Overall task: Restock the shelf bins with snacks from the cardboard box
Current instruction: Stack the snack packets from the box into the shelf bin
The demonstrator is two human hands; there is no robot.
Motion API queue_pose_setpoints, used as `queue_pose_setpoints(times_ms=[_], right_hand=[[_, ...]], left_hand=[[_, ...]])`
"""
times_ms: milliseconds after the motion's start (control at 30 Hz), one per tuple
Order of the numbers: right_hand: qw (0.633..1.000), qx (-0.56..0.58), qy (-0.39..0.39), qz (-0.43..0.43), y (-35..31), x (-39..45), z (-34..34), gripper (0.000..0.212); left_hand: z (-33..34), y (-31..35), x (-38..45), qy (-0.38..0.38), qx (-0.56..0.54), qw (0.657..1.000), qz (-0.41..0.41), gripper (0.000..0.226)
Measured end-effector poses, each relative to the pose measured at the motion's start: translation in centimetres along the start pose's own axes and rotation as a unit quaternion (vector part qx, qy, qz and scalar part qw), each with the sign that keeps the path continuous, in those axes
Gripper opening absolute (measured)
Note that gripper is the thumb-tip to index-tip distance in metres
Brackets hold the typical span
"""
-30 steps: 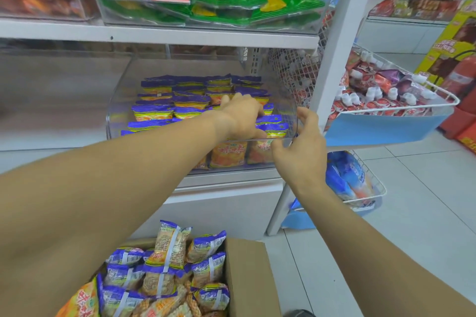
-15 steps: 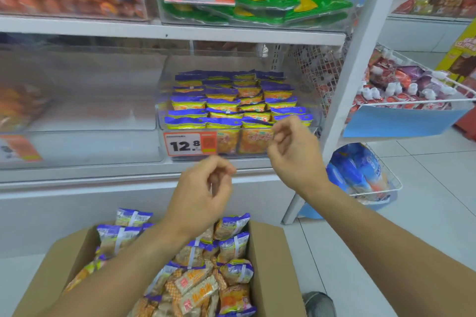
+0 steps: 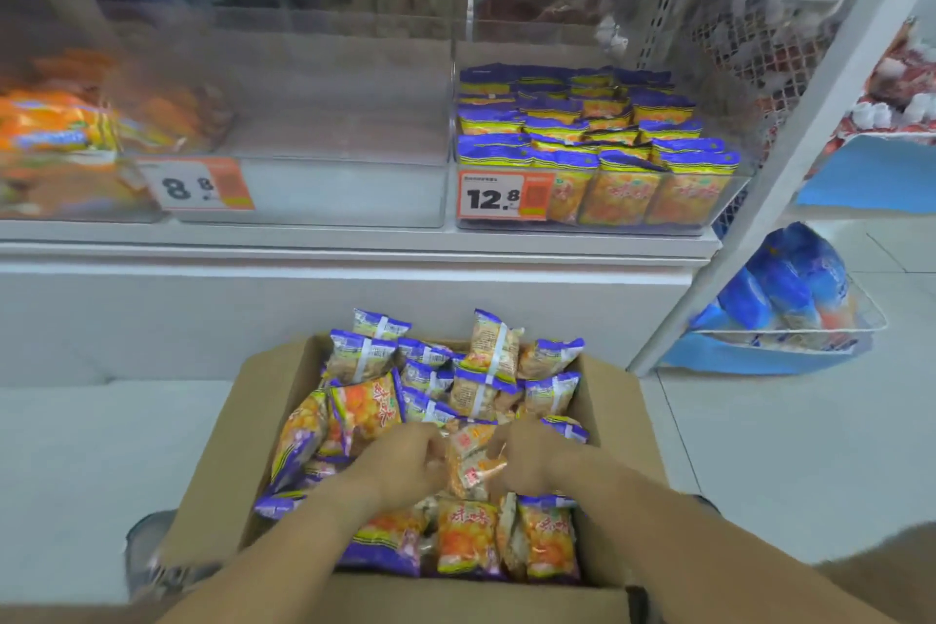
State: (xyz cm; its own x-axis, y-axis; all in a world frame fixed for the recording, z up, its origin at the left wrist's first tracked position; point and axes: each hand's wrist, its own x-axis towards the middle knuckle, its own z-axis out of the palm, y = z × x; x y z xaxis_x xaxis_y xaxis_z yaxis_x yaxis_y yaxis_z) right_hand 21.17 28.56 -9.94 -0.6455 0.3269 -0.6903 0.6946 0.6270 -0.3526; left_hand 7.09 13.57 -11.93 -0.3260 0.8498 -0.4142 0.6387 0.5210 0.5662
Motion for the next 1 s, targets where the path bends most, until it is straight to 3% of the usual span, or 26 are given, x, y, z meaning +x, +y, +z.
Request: queue_pose_setpoints(times_ms=[67, 133, 333, 500, 667, 800, 900, 1000], right_hand=[[0.999, -0.036, -0.018, 0.008, 0.8, -0.1, 3.6, 0.046], [0.999, -0.046, -0.013, 0.023, 1.7, -0.3, 6.9, 0.032], [0.999, -0.011, 0.037, 0.001, 2.5, -0.1, 5.6, 0.025], [0.999, 0.014, 0.048, -0.01, 2.5, -0.9, 7.2, 0.055], [0.996, -0.015, 0.078, -0.036, 1.7, -0.7, 8.2, 0.021], [0.996, 0.008, 0.079, -0.042, 1.3, -0.7, 8.3, 0.014], [0.995, 0.035, 0.083, -0.043, 0.7, -0.7, 8.6, 0.047], [0.999, -0.011, 0.038, -0.021, -0.2, -0.8, 9.0, 0.073]], left_hand=[[1.0, -0.8, -1.0, -0.052, 0.007, 0.999, -0.015, 0.025], [2.3, -1.9, -1.9, -0.091, 0.038, 0.994, -0.041, 0.033], [2.5, -3.1, -1.3, -0.057, -0.009, 0.994, -0.093, 0.032], [2.3, -3.9, -2.2, -0.094, 0.019, 0.988, -0.12, 0.028], [2.0, -4.4, -2.7, -0.123, 0.02, 0.985, -0.118, 0.023], [1.2, -4.6, -2.7, -0.111, -0.02, 0.986, -0.121, 0.027], [0.9, -4.5, -2.7, -0.115, -0.043, 0.983, -0.14, 0.048], [0.4, -3.8, -3.3, -0.126, -0.06, 0.977, -0.161, 0.058]])
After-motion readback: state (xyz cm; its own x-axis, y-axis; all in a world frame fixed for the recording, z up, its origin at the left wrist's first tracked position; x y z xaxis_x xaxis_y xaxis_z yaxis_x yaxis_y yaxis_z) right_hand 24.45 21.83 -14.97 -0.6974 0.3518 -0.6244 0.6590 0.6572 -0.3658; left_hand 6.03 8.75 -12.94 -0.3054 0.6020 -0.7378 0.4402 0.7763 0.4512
